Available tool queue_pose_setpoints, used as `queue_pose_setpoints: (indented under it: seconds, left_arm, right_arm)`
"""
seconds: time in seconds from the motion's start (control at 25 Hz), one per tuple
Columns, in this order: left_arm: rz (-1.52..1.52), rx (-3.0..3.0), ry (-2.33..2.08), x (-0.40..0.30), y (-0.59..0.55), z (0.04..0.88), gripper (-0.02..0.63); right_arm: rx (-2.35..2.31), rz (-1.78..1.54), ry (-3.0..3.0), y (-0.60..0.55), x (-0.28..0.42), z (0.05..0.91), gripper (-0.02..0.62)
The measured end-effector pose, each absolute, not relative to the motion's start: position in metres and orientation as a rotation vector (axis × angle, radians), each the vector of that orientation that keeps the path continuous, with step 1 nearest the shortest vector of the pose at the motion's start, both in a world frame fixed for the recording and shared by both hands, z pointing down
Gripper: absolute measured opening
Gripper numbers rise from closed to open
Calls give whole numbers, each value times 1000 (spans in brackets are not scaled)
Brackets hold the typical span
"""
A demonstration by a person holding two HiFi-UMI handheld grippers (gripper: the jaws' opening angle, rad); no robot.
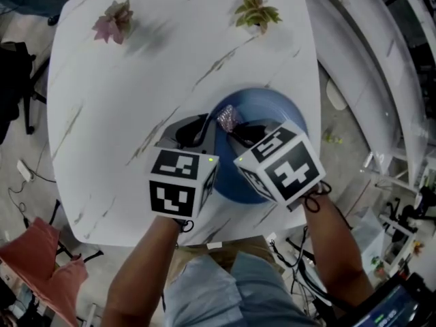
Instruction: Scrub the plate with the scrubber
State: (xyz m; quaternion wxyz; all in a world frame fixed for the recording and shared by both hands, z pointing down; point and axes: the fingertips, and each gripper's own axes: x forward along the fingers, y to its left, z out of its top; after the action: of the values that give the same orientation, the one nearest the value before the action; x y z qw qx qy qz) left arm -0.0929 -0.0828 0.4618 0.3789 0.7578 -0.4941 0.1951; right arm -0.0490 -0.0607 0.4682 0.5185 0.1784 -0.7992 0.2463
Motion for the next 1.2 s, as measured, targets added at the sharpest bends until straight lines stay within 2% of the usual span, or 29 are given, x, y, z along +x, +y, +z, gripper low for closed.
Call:
queue_pose_setpoints:
  seconds: [0.6,0.92,1.2]
  left_arm:
    - [457,1891,-1221,-95,-82,464,18]
    - [467,1888,-1248,-100,-81,468,17]
    - [486,1897,-1253,-100,-84,467,17]
  right_arm:
    - [261,727,-1942,24,-63,468,49]
    - [287,793,-1906,40,-47,473,48]
    - [420,870,-1864,34,-6,474,48]
